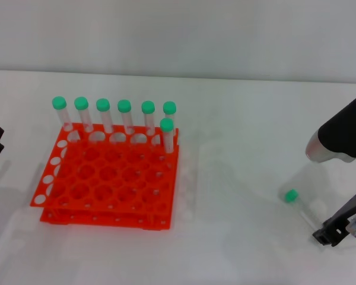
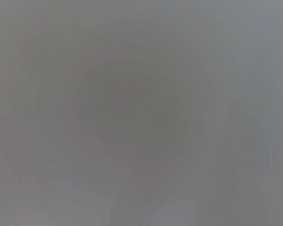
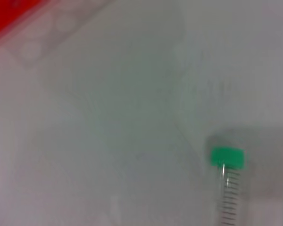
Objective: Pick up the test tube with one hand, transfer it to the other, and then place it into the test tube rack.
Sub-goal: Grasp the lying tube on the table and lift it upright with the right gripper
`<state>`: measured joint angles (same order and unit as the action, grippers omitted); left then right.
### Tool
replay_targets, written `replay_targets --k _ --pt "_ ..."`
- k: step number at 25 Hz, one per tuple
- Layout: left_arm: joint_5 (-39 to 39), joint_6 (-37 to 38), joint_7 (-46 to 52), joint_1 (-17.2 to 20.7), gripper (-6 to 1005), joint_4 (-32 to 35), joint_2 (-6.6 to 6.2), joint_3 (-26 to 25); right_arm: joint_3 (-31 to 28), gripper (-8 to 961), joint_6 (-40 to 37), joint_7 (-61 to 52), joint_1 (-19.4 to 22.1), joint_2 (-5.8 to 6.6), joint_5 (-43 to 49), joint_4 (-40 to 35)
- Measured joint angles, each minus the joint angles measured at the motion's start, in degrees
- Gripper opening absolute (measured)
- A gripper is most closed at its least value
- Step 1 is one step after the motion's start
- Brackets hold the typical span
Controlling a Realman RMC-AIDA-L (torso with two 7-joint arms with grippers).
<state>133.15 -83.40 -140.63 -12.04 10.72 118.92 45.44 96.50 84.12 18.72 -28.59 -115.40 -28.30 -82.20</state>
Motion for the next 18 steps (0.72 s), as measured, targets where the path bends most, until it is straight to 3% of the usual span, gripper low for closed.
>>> replay_targets --k 6,18 --pt "0.15 0.02 0.00 -0.02 767 0.00 0.00 0.00 -0.06 271 0.59 0.00 -1.32 0.00 0.85 1.27" --pt "-0.01 0.08 -0.08 -0.42 763 0.00 0.00 0.00 0.31 276 0.85 0.00 -3.44 0.00 1.41 3.46"
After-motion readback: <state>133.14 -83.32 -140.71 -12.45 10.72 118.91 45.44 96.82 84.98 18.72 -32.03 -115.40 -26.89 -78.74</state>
